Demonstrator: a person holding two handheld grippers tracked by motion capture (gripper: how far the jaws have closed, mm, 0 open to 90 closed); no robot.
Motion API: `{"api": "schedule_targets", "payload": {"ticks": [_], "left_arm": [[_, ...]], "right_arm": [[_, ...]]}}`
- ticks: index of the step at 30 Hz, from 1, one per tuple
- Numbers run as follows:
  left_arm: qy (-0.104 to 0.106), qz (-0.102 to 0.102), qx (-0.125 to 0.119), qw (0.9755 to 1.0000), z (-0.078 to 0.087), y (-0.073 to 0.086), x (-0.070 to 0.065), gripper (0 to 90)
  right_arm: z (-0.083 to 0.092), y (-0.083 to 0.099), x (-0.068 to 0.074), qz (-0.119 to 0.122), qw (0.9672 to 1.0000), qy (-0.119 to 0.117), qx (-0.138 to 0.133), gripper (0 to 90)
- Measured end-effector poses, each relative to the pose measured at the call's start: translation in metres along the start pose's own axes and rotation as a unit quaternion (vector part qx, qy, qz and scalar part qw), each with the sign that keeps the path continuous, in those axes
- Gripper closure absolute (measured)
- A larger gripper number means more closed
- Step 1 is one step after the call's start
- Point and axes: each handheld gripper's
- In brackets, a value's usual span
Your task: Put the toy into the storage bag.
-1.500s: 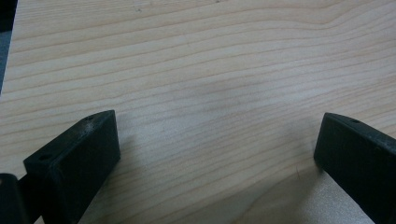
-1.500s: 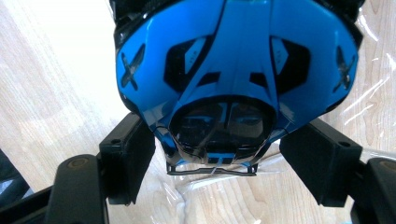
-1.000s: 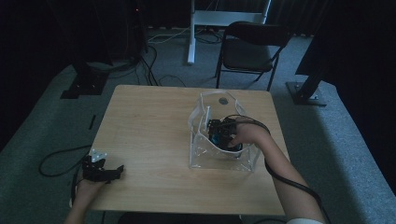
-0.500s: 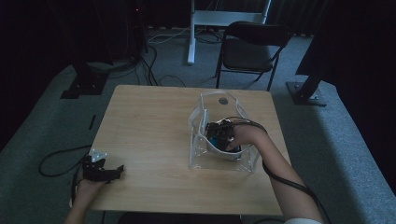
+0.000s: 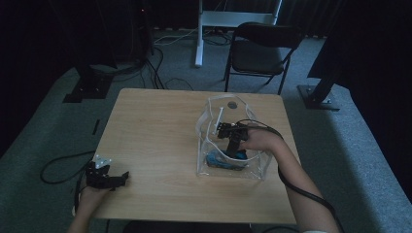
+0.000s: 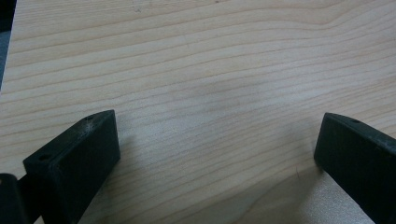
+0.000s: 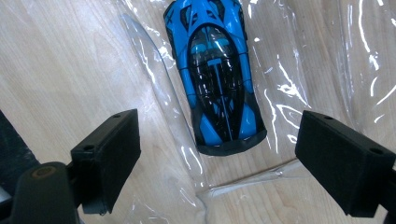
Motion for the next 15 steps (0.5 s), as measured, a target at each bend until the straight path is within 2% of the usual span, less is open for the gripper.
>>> {"api": "schedule_targets", "payload": {"ticks": [5, 15], "left_arm": [[0.0, 0.0, 0.0, 1.0, 0.0, 0.0, 0.0, 0.7], [0.0, 0.001, 0.0, 1.0, 0.0, 0.0, 0.0, 0.7]], "right_arm": [[0.002, 0.001, 0.001, 0.001, 1.0, 0.002, -0.01, 13.6], [0.013, 0.007, 0.0, -0.023, 0.9985, 0.001, -0.05, 13.9]]}}
Point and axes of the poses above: each handheld gripper's, and its own axes: z roughly backward along the jaws, y roughly out of its underside, x roughly to its left, and after that the axes turned 15 degrees about z, right-handed
